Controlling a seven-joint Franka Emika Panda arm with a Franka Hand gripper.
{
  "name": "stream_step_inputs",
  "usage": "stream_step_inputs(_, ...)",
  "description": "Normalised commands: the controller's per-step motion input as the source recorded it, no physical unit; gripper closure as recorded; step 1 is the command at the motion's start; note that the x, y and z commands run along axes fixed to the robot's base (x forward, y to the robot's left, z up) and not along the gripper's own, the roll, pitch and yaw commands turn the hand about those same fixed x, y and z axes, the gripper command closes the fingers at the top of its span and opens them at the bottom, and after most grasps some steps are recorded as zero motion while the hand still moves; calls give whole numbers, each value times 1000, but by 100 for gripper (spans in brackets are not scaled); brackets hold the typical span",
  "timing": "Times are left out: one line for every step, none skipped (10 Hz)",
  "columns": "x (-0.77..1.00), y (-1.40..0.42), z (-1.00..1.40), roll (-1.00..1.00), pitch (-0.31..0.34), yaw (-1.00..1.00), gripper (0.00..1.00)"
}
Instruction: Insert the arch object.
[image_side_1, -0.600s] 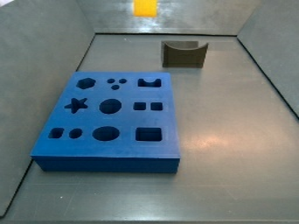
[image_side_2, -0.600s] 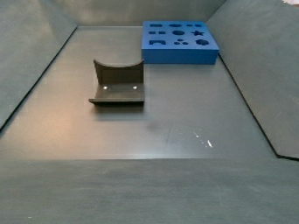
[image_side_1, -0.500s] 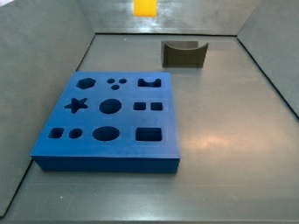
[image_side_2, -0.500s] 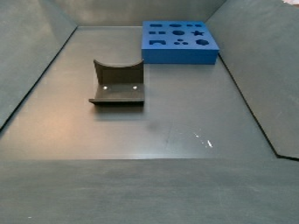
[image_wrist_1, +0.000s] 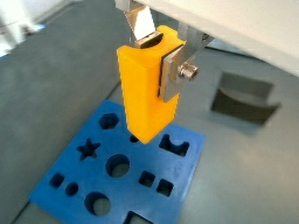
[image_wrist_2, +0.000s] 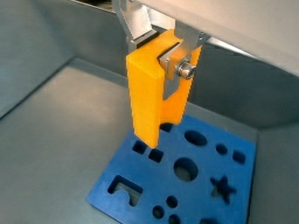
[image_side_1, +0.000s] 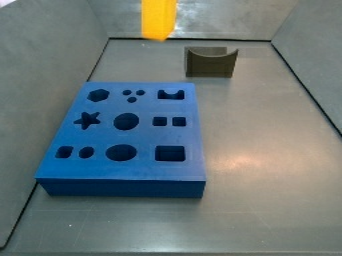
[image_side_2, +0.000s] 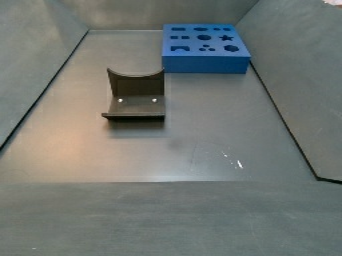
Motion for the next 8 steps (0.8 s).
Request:
stream_step_inputs(0, 0, -531, 30, -31, -1000, 100)
stream_step_inputs(9, 0, -540, 71, -34, -1000, 100)
stream_step_inputs(74, 0, -446, 137, -93, -966, 100)
stream_step_inputs(0, 31, -234, 151, -219, -797, 100)
stream_step_inputs(0, 117, -114, 184, -290, -683, 100)
stream_step_inputs(0, 103, -89, 154, -307, -706, 100)
stream_step_inputs(0, 149, -217, 0, -354, -711, 100)
stream_step_inputs(0, 297, -306, -170, -346, -514, 100)
